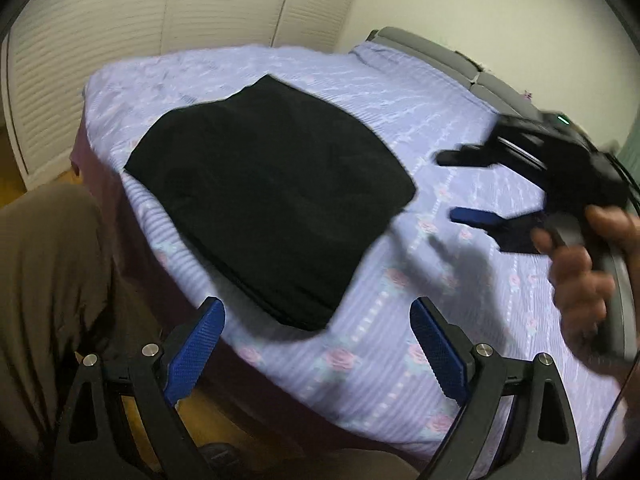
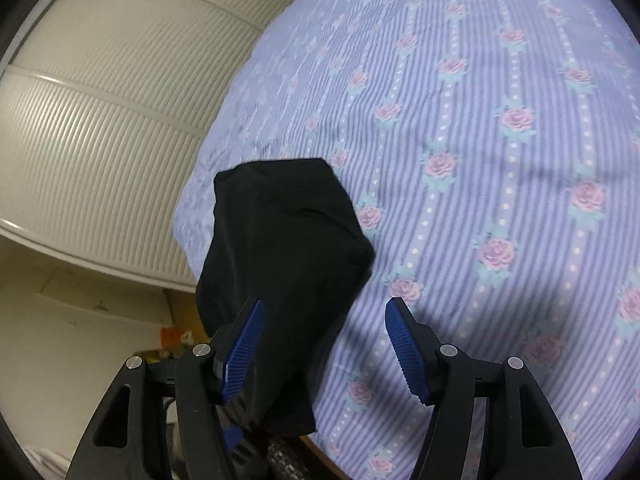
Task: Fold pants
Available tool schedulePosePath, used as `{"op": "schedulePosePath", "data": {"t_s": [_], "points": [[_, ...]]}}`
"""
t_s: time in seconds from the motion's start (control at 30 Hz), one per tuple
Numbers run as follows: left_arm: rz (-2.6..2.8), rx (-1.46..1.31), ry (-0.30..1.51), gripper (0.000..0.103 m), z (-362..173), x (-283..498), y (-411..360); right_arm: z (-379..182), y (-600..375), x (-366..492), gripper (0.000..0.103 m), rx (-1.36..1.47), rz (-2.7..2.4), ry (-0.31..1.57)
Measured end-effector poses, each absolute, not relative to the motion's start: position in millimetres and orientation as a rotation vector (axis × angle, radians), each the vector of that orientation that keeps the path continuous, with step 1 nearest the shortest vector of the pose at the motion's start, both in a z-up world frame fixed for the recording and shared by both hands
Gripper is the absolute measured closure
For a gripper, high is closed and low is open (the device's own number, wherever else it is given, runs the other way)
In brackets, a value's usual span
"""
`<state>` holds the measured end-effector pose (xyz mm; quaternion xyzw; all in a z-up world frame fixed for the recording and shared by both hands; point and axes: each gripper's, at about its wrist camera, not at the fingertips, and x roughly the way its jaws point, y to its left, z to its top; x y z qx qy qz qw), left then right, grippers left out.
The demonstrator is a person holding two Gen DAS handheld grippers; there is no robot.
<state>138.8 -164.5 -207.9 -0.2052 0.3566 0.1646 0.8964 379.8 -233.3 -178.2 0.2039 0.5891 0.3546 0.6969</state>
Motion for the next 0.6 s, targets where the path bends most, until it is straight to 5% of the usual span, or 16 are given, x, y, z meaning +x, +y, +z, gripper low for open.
{"op": "schedulePosePath", "data": {"t_s": [0.6], "points": [[0.347,-0.145,0.775,0.013,-231,187,-170,-208,-217,398,0.038,0.541,0.856,1.465]]}}
